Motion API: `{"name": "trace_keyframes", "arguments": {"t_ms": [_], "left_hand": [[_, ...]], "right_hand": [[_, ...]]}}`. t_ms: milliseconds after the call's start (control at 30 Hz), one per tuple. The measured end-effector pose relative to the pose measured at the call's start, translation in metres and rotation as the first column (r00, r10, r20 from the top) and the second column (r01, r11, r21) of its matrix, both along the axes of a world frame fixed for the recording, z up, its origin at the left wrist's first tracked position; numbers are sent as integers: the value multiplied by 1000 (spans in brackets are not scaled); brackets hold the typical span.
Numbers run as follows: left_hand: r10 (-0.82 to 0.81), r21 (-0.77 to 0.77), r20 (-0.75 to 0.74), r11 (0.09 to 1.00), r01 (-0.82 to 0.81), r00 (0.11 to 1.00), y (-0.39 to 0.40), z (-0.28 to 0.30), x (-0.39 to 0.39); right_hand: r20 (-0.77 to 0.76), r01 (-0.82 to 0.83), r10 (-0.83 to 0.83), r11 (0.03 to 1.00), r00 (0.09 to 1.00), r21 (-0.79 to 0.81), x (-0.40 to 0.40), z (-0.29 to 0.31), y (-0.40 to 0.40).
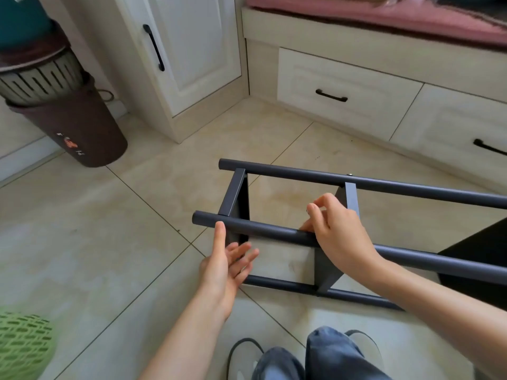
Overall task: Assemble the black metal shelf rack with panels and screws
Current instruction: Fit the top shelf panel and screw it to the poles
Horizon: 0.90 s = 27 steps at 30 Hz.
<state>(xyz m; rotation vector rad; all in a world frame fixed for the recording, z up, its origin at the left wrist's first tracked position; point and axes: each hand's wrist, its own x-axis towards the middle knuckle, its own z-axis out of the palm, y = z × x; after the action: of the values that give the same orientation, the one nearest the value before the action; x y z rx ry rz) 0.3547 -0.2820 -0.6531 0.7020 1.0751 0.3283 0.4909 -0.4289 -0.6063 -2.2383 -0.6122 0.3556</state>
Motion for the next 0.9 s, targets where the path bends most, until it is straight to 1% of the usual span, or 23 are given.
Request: {"name": "trace_keyframes", "arguments": {"t_ms": [67, 133, 233, 300, 400, 467, 533, 600, 633, 700, 767, 833, 900], "left_hand": [[23, 171, -154, 985, 4, 988, 6, -4, -4], [39, 332, -210, 943, 34, 977, 14, -9, -7], [30, 474, -165, 879, 52, 986, 24, -18, -10], [21, 515, -97, 857, 32, 995, 28, -22, -10], [-12, 570, 31, 822, -8, 999, 36, -28, -8], [-48, 634, 33, 773, 16, 998, 46, -28, -10], [-142, 734, -20, 670, 111, 990, 58, -20, -13], [-277, 829, -114, 502, 245, 954, 76, -7, -16], [-342, 858, -199, 392, 332, 918, 86, 0, -17], [-434, 852, -403, 144, 504, 806, 107, 18, -13], [-476, 787, -578, -111, 607, 663, 126, 35, -5], [-459, 689, -720, -385, 613, 521, 140, 50, 7], [-373, 541, -838, -657, 524, 398, 150, 62, 22]], "right_hand": [[-41, -17, 19, 999, 999, 35, 3, 2, 10], [-98, -82, 87, 995, 991, 52, 7, 6, 23], [-286, -170, 195, 979, 938, 108, 14, 12, 41], [-410, -208, 239, 971, 880, 119, 18, 13, 53], [-554, -228, 244, 969, 796, 99, 26, 10, 68], [-638, -213, 230, 971, 735, 105, 30, 5, 77], [-703, -196, 222, 973, 676, 118, 33, 2, 84], [-731, -216, 228, 970, 643, 113, 35, -1, 88], [-739, -235, 238, 966, 631, 110, 36, -3, 90], [-753, -262, 252, 959, 608, 110, 37, -6, 93], [-756, -285, 251, 954, 604, 90, 37, -8, 93], [-766, -301, 247, 951, 594, 74, 36, -10, 93], [-777, -291, 242, 953, 581, 79, 37, -11, 92]]}}
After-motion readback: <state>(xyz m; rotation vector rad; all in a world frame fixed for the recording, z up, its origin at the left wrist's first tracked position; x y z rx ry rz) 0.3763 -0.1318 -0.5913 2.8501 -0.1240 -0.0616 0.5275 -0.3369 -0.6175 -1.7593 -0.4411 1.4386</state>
